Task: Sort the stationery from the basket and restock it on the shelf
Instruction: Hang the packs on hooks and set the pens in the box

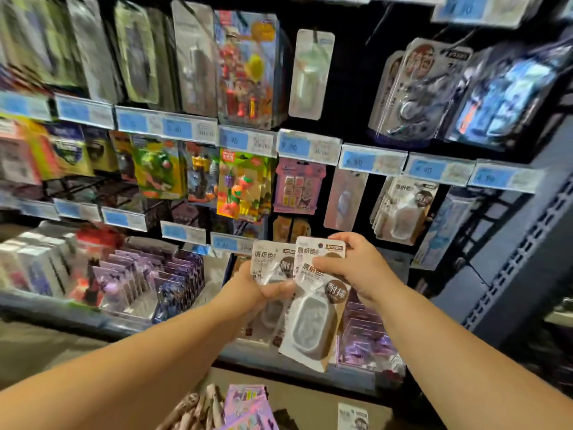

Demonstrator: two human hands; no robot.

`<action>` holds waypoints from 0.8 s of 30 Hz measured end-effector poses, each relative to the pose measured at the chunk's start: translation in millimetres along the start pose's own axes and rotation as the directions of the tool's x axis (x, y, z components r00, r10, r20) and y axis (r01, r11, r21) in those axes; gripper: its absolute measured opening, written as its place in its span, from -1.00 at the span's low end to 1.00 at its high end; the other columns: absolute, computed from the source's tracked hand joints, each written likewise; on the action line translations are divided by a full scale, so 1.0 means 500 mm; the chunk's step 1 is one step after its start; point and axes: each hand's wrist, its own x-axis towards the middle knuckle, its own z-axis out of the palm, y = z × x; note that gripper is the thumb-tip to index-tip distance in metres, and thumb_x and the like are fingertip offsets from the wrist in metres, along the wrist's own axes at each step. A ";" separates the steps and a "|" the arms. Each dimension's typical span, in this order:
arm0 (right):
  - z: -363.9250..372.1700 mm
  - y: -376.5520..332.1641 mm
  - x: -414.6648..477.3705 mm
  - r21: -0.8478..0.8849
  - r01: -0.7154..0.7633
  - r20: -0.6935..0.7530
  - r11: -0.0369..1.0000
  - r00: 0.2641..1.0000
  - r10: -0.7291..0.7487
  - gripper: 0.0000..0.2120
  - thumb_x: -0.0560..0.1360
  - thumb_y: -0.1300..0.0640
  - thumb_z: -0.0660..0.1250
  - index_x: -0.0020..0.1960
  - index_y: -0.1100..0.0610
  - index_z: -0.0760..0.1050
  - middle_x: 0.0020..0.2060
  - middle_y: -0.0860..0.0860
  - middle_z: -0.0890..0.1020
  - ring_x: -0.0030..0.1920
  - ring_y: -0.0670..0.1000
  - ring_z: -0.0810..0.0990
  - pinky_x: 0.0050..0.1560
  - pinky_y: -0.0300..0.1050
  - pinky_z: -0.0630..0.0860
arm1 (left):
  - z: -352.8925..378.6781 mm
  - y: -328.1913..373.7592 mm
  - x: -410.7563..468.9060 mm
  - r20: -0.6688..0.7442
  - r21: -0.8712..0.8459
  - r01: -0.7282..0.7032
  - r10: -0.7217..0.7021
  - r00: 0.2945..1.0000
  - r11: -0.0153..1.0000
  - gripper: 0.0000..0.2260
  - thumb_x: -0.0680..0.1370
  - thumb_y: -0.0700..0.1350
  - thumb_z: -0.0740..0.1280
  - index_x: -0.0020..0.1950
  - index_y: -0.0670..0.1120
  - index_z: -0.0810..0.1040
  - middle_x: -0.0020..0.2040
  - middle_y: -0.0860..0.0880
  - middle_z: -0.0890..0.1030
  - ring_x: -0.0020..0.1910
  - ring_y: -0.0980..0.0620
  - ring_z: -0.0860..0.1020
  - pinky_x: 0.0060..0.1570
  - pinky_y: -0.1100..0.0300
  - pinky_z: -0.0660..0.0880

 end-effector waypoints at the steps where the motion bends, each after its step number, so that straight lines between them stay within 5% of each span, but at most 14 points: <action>1: 0.009 -0.004 0.000 0.048 0.012 -0.022 0.999 1.000 -0.011 -0.49 0.30 0.39 0.54 0.17 0.22 0.44 -0.02 0.17 0.66 -0.09 0.08 0.69 -0.19 -0.13 0.63 | -0.001 0.006 -0.002 -0.005 -0.005 -0.005 0.005 1.000 1.000 -0.78 0.49 -0.31 0.41 0.10 -0.14 0.52 -0.15 0.00 0.73 -0.15 0.09 0.70 -0.18 0.29 0.59; 4: 0.026 -0.016 -0.001 0.106 0.040 -0.081 0.994 0.996 -0.032 -0.51 0.30 0.33 0.56 0.15 0.22 0.45 -0.07 0.15 0.69 -0.10 0.09 0.70 -0.13 -0.02 0.64 | 0.002 0.018 -0.005 -0.037 -0.048 -0.029 0.027 0.999 0.998 -0.70 0.48 -0.27 0.43 0.19 -0.10 0.53 0.01 -0.03 0.72 -0.01 0.02 0.69 -0.11 0.24 0.60; 8: 0.032 -0.021 -0.014 0.127 0.070 -0.153 0.989 0.987 -0.050 -0.67 0.33 0.28 0.56 0.02 0.21 0.50 -0.14 0.14 0.71 -0.18 0.09 0.71 -0.17 0.03 0.65 | 0.021 0.016 0.002 -0.101 -0.070 0.024 -0.032 0.994 0.997 -0.67 0.46 -0.12 0.49 0.19 -0.08 0.55 -0.04 -0.07 0.72 -0.06 -0.09 0.69 -0.12 -0.01 0.62; 12: 0.016 -0.010 -0.021 0.180 0.069 -0.196 0.981 0.980 -0.033 -0.70 0.34 0.27 0.55 0.00 0.23 0.52 -0.18 0.15 0.71 -0.16 0.16 0.71 -0.04 0.19 0.63 | 0.027 0.012 0.026 -0.181 -0.087 0.029 -0.045 0.982 0.996 -0.55 0.38 0.02 0.53 0.20 -0.07 0.53 -0.03 -0.07 0.71 -0.10 -0.08 0.68 -0.13 -0.03 0.59; 16: 0.006 -0.020 -0.016 0.220 0.049 -0.125 0.974 0.992 -0.021 -0.71 0.38 0.31 0.50 0.04 0.28 0.49 -0.15 0.20 0.70 -0.17 0.16 0.71 -0.13 0.07 0.65 | 0.025 0.005 0.046 -0.346 -0.146 0.031 -0.080 0.935 0.989 -0.58 0.36 0.10 0.53 0.13 0.07 0.47 0.03 -0.03 0.68 0.01 -0.12 0.65 0.12 -0.18 0.55; 19: 0.021 -0.014 -0.013 0.228 0.021 -0.080 0.973 0.997 -0.003 -0.72 0.37 0.35 0.49 0.03 0.29 0.49 -0.13 0.23 0.70 -0.15 0.20 0.70 -0.11 0.10 0.65 | 0.032 -0.003 0.056 -0.285 -0.085 0.042 -0.065 0.956 0.996 -0.35 0.24 0.31 0.52 0.23 0.07 0.48 0.04 0.01 0.70 0.02 -0.11 0.67 0.10 -0.19 0.56; 24: 0.042 0.005 0.005 0.243 0.016 -0.097 0.970 0.995 0.008 -0.75 0.36 0.33 0.51 -0.01 0.25 0.53 -0.09 0.21 0.69 -0.11 0.19 0.69 -0.08 0.07 0.65 | 0.048 -0.008 0.066 -0.178 -0.162 -0.009 -0.020 0.984 0.987 -0.69 0.53 0.12 0.32 0.22 0.03 0.51 -0.01 -0.05 0.72 -0.02 -0.14 0.69 0.07 -0.18 0.59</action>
